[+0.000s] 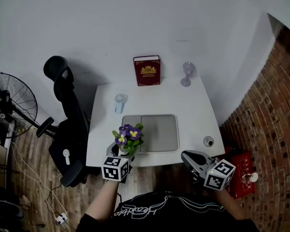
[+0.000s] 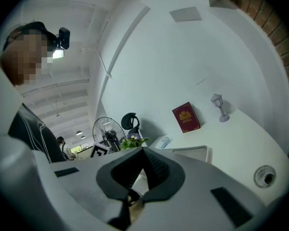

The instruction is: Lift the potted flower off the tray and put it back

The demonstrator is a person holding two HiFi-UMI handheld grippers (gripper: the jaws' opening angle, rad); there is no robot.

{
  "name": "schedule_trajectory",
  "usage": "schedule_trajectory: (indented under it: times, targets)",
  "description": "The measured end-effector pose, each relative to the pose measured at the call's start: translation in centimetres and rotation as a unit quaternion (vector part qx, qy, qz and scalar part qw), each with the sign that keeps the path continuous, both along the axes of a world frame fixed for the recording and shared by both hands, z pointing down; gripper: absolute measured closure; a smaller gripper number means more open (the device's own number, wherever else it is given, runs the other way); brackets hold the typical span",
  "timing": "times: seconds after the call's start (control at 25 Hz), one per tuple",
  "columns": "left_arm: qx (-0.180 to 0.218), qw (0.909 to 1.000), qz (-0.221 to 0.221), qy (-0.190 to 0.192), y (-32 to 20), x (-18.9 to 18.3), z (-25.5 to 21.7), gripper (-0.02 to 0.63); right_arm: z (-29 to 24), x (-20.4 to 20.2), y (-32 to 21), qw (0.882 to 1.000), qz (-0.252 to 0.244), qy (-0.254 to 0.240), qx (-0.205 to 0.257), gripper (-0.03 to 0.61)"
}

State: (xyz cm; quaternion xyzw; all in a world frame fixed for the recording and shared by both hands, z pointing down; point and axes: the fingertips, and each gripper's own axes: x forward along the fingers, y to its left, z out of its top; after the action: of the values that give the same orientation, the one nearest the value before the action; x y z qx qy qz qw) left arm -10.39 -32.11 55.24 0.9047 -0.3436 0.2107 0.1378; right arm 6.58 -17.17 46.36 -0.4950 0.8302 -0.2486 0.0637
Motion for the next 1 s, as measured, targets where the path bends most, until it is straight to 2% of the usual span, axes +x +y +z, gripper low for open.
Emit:
schedule_trajectory:
  times: [0.16,0.44,0.6,0.84,1.0]
  targets:
    - [-0.009,0.9997,-0.002,-0.021,-1.0,-0.1,2.7,0.268,0.0,0.5,-0.2,1.0,0.009,0.001,-0.002,0.575]
    - [-0.033,0.9988,-0.013,-0.033,-2.0,-0.7,5.8,0.268,1.1,1.6,0.0,0.999,0.026,0.002,-0.018,0.575]
    - [-0.041,0.9983,-0.017,-0.038,-2.0,-0.9,7.0,0.268,1.6,1.7,0.0,0.999,0.029,-0.001,-0.024,0.575]
    - [-0.052,0.9978,-0.033,-0.024,-2.0,-1.1,7.6,0.268,2.0,1.2,0.0,0.999,0.023,-0.004,-0.024,0.575]
    - [-0.044,0.9974,-0.044,-0.038,-2.2,-1.0,7.7,0.268,2.4,1.5,0.3,0.999,0.025,-0.01,-0.03,0.575]
